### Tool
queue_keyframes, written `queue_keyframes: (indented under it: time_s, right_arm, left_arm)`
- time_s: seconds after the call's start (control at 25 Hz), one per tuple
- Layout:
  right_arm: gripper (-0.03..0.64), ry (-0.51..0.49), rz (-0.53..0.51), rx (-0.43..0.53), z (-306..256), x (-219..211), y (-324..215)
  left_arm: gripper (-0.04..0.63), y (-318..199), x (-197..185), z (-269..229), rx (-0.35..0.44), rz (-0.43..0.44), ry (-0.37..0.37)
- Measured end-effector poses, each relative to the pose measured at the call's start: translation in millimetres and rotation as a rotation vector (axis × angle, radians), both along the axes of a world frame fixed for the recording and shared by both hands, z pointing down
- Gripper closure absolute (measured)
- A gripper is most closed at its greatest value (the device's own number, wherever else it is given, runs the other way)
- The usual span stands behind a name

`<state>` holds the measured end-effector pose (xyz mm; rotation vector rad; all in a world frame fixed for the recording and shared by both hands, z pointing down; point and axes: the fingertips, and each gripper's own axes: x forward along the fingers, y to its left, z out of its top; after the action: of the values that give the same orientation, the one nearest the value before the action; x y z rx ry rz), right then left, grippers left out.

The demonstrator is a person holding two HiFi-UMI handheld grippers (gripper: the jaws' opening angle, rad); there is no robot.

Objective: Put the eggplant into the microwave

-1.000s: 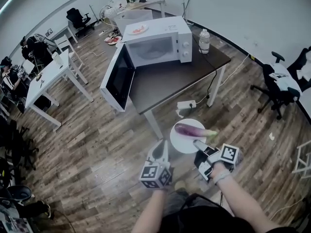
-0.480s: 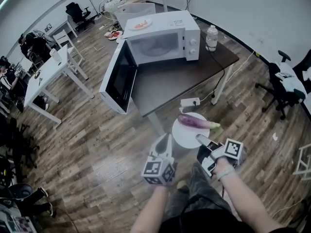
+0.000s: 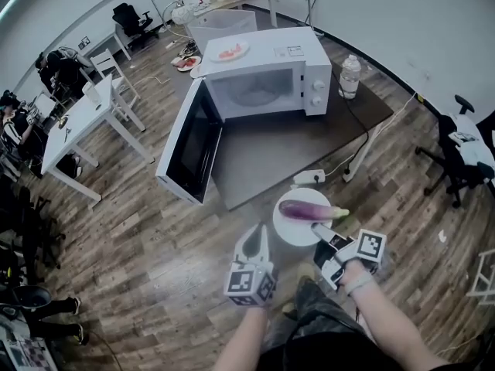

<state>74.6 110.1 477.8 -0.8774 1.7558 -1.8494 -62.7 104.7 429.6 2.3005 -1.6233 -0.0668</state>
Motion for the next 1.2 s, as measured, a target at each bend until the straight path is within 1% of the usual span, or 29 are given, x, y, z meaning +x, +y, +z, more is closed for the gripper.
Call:
queue_keyframes:
  time_s: [0.28,0.4,0.68,0.92,1.2]
  right_arm:
    - [0.595,-0.013,-0.036,0.008,-1,-1,-49]
    - [0.595,0.004,-0.054,0.012,2,2,-75]
    - [0.595,0.003,-0.095,0.032,1,4,-126]
    - [0.595,0.001,-0.122,0.017,6,4,-157]
    - [0.595,-0.015,-0.111,-0.030,15,-1,-183]
  left_arm:
    - [0.595,-52,5,6,-0.014,-0.019,0.011]
    - [0.595,-76,1,6,-0.012,-0.045,0.011]
    - [0.595,-121,-4,10,-0.022,-0.096,0.015]
    - [0.595,-148,0,13,-0.025,-0.122,0.015]
    - [0.595,-168,3,13,-0.020,-0.137,0.055]
